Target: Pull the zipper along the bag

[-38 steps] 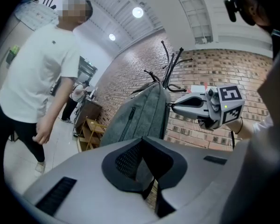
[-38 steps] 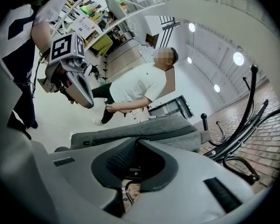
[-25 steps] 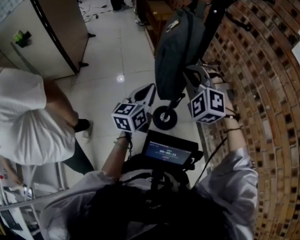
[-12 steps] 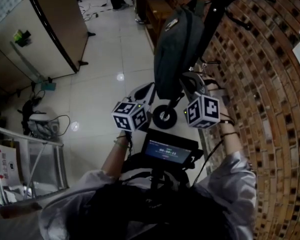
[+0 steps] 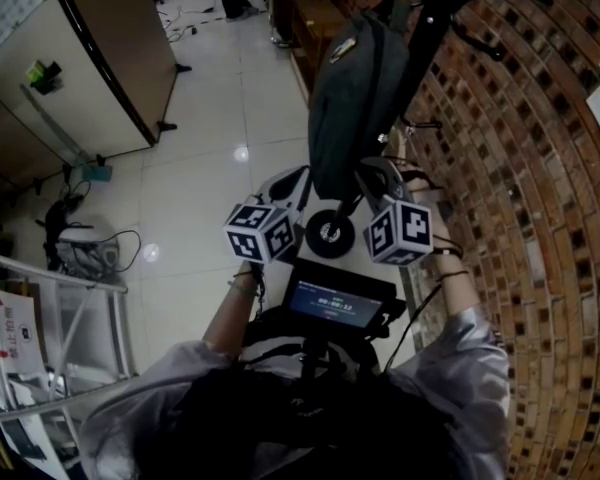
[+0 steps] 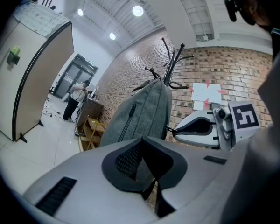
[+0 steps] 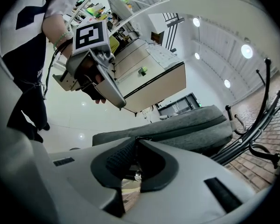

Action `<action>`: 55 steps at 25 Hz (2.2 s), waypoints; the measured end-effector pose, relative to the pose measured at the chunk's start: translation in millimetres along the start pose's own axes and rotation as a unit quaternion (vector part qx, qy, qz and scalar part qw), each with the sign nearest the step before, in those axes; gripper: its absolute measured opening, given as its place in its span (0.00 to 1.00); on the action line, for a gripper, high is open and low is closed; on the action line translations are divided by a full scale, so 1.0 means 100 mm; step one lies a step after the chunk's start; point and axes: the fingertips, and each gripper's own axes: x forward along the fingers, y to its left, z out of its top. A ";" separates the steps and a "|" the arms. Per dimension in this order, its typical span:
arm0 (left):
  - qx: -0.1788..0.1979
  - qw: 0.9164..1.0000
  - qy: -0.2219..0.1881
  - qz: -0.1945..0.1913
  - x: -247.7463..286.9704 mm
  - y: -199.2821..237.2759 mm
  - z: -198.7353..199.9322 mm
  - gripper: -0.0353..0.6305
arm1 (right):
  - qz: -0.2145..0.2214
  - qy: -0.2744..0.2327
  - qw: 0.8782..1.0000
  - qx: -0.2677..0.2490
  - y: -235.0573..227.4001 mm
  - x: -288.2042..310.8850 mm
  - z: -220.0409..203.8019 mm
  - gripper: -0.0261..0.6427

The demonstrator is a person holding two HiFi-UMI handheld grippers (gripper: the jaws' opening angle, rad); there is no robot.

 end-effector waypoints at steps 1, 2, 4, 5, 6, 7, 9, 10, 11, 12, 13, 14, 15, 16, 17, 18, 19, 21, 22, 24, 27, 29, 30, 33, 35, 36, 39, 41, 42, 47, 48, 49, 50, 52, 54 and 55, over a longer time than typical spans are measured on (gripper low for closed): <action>0.000 1.000 0.001 0.000 0.00 0.00 0.00 0.06 | 0.003 0.000 1.000 0.003 0.03 0.01 -0.01 0.08; 0.000 1.000 0.001 0.000 0.00 0.01 -0.01 0.06 | 0.004 0.000 1.000 0.005 0.06 0.02 -0.02 0.08; 0.000 1.000 0.002 0.000 0.00 0.02 -0.01 0.06 | 0.007 0.000 1.000 0.009 0.09 0.03 -0.03 0.08; -0.001 1.000 0.002 0.000 0.00 0.02 -0.01 0.06 | 0.008 0.001 1.000 0.010 0.10 0.03 -0.03 0.08; -0.001 1.000 0.003 0.000 0.00 0.03 -0.01 0.06 | 0.009 0.002 1.000 0.011 0.11 0.04 -0.03 0.08; -0.001 1.000 0.003 -0.001 0.00 0.03 -0.01 0.06 | 0.009 0.003 1.000 0.010 0.12 0.04 -0.03 0.08; -0.001 1.000 0.004 -0.001 0.00 0.03 -0.01 0.06 | 0.009 0.005 1.000 0.010 0.14 0.05 -0.03 0.08; 0.000 1.000 0.004 -0.002 0.00 0.02 -0.02 0.06 | 0.008 0.005 1.000 0.011 0.15 0.05 -0.03 0.08; 0.000 1.000 0.005 -0.003 0.00 0.02 -0.02 0.06 | 0.008 0.006 1.000 0.012 0.17 0.05 -0.04 0.08; 0.000 1.000 0.005 -0.003 0.01 0.02 -0.02 0.06 | 0.008 0.008 1.000 0.011 0.18 0.06 -0.04 0.08; 0.000 1.000 0.005 -0.004 0.01 0.02 -0.02 0.06 | 0.008 0.011 1.000 0.010 0.20 0.07 -0.05 0.09; 0.000 1.000 0.005 -0.004 0.02 0.02 -0.02 0.06 | 0.009 0.014 1.000 0.008 0.22 0.09 -0.05 0.09; 0.000 1.000 0.005 -0.004 0.02 0.02 -0.01 0.06 | 0.010 0.017 1.000 0.007 0.24 0.10 -0.06 0.09; 0.000 1.000 0.005 -0.004 0.02 0.02 -0.01 0.06 | 0.011 0.019 1.000 0.007 0.26 0.11 -0.06 0.09; 0.001 1.000 0.005 -0.005 0.02 0.02 -0.01 0.06 | 0.012 0.020 1.000 0.009 0.27 0.12 -0.07 0.09; 0.001 1.000 0.005 -0.005 0.02 0.02 0.00 0.06 | 0.013 0.020 1.000 0.013 0.28 0.13 -0.07 0.09; 0.002 1.000 0.005 -0.005 0.02 0.02 0.00 0.06 | 0.013 0.019 1.000 0.020 0.27 0.14 -0.07 0.09; 0.002 1.000 0.005 -0.005 0.01 0.02 0.00 0.06 | 0.006 0.007 0.999 0.049 0.23 0.13 -0.04 0.10; 0.002 1.000 0.005 -0.004 0.01 0.03 0.00 0.06 | 0.000 -0.004 0.997 0.071 0.20 0.12 -0.03 0.10; 0.002 1.000 0.006 -0.003 0.00 0.04 0.00 0.06 | -0.012 -0.027 0.992 0.120 0.17 0.11 -0.04 0.11; 0.002 1.000 0.007 -0.001 -0.02 0.06 0.00 0.06 | -0.042 -0.046 0.980 0.188 0.15 0.07 -0.04 0.12; 0.001 1.000 0.007 0.001 -0.04 0.07 0.00 0.06 | -0.048 -0.052 0.972 0.222 0.20 0.04 -0.05 0.12; 0.001 1.000 0.007 0.002 -0.04 0.07 -0.01 0.06 | -0.045 -0.056 0.968 0.242 0.24 0.03 -0.06 0.12; 0.000 1.000 0.010 0.002 -0.05 0.07 -0.02 0.06 | -0.041 -0.075 0.947 0.311 0.38 -0.03 -0.11 0.12; -0.001 1.000 0.011 0.002 -0.04 0.07 -0.03 0.06 | -0.043 -0.089 0.924 0.370 0.43 -0.07 -0.15 0.12; -0.001 1.000 0.012 0.001 -0.04 0.06 -0.04 0.06 | -0.044 -0.098 0.910 0.401 0.45 -0.09 -0.17 0.12; -0.002 1.000 0.016 -0.003 -0.04 0.03 -0.09 0.06 | -0.054 -0.116 0.867 0.481 0.50 -0.14 -0.24 0.11; -0.001 1.000 0.020 -0.006 -0.03 0.00 -0.11 0.06 | -0.066 -0.122 0.842 0.521 0.53 -0.15 -0.29 0.07; 0.000 1.000 0.021 -0.008 -0.03 -0.02 -0.12 0.06 | -0.071 -0.124 0.830 0.538 0.53 -0.15 -0.32 0.06; 0.003 1.000 0.026 -0.013 -0.02 -0.07 -0.15 0.06 | -0.087 -0.152 0.778 0.603 0.46 -0.19 -0.39 0.06; 0.003 1.000 0.026 -0.014 -0.02 -0.08 -0.14 0.06 | -0.089 -0.156 0.774 0.607 0.44 -0.20 -0.38 0.06; 0.003 1.000 0.026 -0.015 -0.03 -0.09 -0.14 0.06 | -0.090 -0.158 0.773 0.608 0.42 -0.20 -0.37 0.06; 0.004 1.000 0.026 -0.016 -0.03 -0.10 -0.14 0.06 | -0.092 -0.158 0.773 0.607 0.41 -0.20 -0.37 0.06; 0.004 0.999 0.027 -0.017 -0.03 -0.10 -0.15 0.06 | -0.096 -0.155 0.774 0.607 0.40 -0.18 -0.38 0.06; 0.003 0.999 0.028 -0.016 -0.04 -0.10 -0.16 0.06 | -0.097 -0.158 0.770 0.611 0.38 -0.15 -0.36 0.06; 0.003 0.999 0.028 -0.016 -0.04 -0.10 -0.17 0.06 | -0.098 -0.159 0.768 0.613 0.36 -0.14 -0.34 0.06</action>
